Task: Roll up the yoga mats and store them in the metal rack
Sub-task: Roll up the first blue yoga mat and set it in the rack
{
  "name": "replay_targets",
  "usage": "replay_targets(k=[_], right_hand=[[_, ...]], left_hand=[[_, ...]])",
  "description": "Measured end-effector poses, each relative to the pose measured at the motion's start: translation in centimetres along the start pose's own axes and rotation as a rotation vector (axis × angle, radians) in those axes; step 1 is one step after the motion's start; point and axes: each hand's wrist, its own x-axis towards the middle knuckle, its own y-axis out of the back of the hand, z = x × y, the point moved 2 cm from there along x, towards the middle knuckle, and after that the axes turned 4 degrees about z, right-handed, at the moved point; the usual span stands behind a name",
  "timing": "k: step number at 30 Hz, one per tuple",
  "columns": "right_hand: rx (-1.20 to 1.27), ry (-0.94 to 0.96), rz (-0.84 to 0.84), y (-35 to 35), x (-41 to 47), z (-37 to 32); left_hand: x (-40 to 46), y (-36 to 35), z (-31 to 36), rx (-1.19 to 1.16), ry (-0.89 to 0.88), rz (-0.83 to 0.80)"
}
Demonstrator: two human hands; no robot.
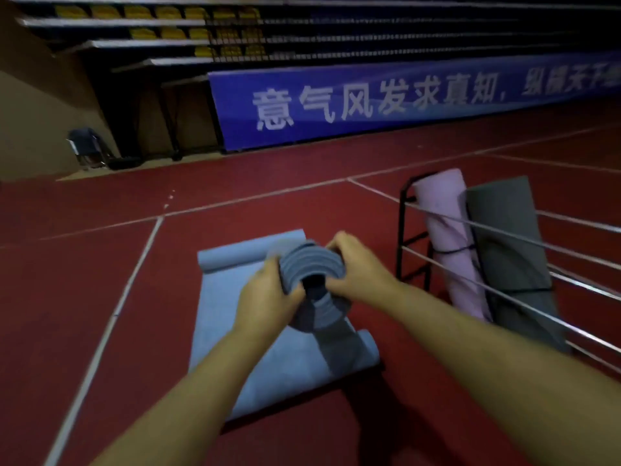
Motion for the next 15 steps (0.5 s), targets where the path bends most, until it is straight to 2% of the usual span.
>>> replay_targets(k=[4, 7, 9, 11, 13, 15], right_hand=[[0.022, -0.275, -0.194, -8.9, -5.7, 11.8], [0.109, -0.535, -0.477, -14.0, -13.8, 19.3], [0.093, -0.756, -0.542, -16.7, -21.4, 25.0], [-0.062, -0.910, -0.558, -19.0, -29.2, 29.7], [-0.183, -1.174, -0.561, -19.4, -34.6, 31.2], [-0.245, -1.294, -0.537, -19.7, -36.6, 30.7]], left_hand=[[-3.8, -12.7, -5.4, 0.140, -0.034, -0.253], [-9.5, -20.1, -8.9, 0.248, -0.199, -0.477], [-13.1, -22.8, -10.9, 0.232, -0.217, -0.473], [-15.0, -24.4, -12.1, 0.213, -0.219, -0.408], [-15.7, -24.9, -12.6, 0.208, -0.166, -0.342], [-15.8, -24.8, -12.9, 0.201, -0.085, -0.300]])
